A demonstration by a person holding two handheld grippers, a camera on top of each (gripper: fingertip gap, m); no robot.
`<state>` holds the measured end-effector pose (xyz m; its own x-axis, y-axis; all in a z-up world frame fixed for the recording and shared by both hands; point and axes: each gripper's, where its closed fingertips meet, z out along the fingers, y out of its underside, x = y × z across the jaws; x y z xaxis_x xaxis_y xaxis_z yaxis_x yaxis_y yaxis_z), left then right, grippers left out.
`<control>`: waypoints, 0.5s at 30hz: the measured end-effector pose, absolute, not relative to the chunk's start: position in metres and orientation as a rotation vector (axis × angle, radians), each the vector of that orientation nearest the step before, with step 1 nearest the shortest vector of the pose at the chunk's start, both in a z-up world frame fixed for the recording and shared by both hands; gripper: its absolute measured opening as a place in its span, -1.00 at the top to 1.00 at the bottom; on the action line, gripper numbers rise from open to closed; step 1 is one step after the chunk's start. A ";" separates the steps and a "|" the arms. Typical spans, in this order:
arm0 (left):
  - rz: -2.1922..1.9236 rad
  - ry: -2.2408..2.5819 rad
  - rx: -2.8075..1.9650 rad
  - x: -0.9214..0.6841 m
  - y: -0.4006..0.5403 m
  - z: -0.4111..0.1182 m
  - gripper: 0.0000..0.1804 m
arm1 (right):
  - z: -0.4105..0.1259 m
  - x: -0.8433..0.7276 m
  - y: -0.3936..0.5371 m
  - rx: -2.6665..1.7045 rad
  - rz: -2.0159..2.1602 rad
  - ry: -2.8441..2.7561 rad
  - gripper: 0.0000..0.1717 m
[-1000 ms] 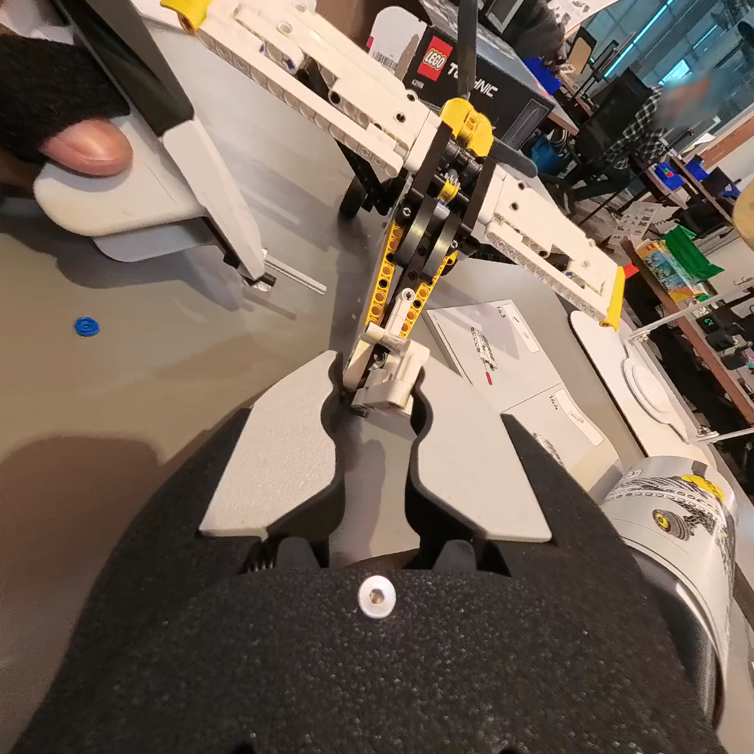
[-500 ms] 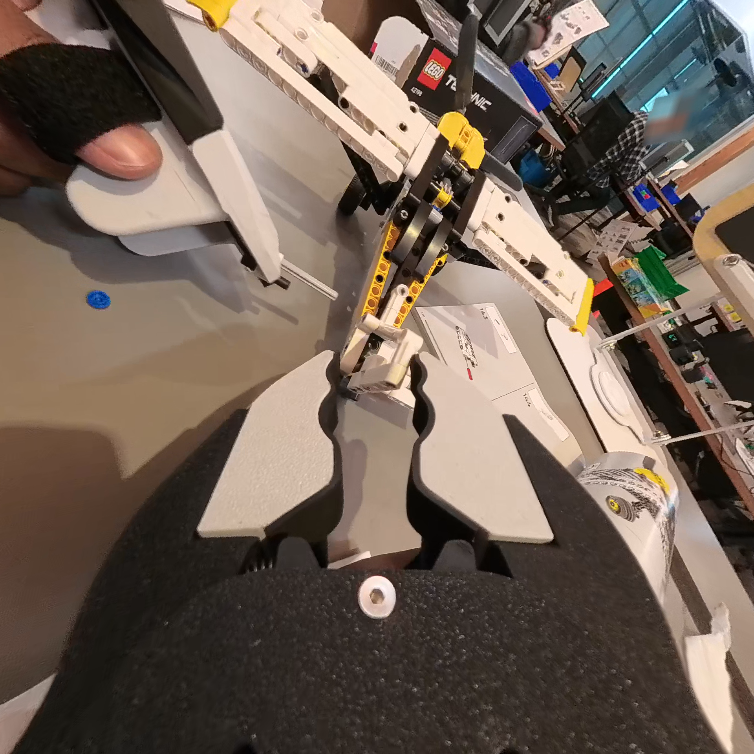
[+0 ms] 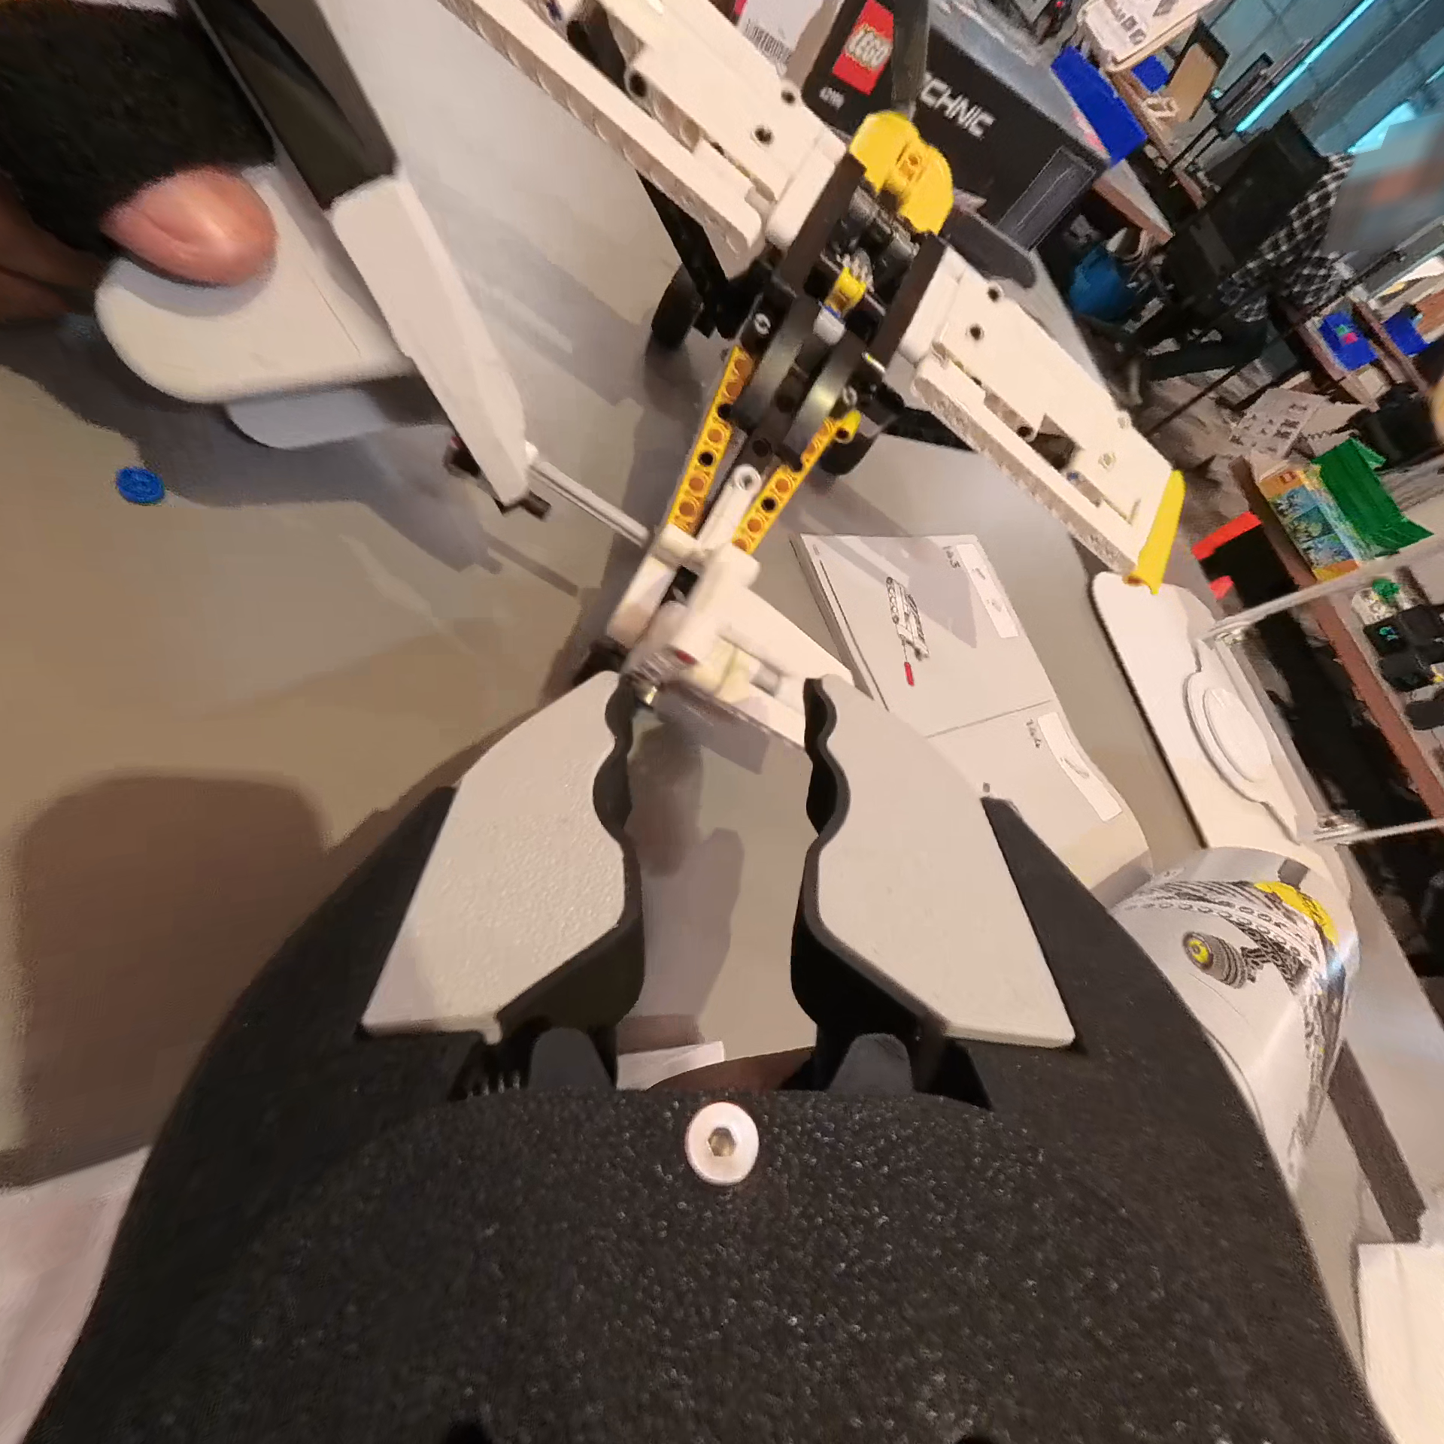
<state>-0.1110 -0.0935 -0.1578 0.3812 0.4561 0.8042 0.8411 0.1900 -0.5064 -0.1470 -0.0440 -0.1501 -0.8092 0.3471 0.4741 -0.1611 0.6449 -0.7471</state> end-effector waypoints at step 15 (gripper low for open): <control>-0.428 -1.240 -1.433 -0.109 -0.096 -0.157 0.91 | -0.168 -0.161 -0.048 0.047 1.207 -2.478 0.52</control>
<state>-0.1093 -0.0958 -0.1571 0.3782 0.4370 0.8161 0.8472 0.1919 -0.4954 -0.1609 -0.0483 -0.1681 -0.9263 0.1351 0.3517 -0.1938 0.6298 -0.7522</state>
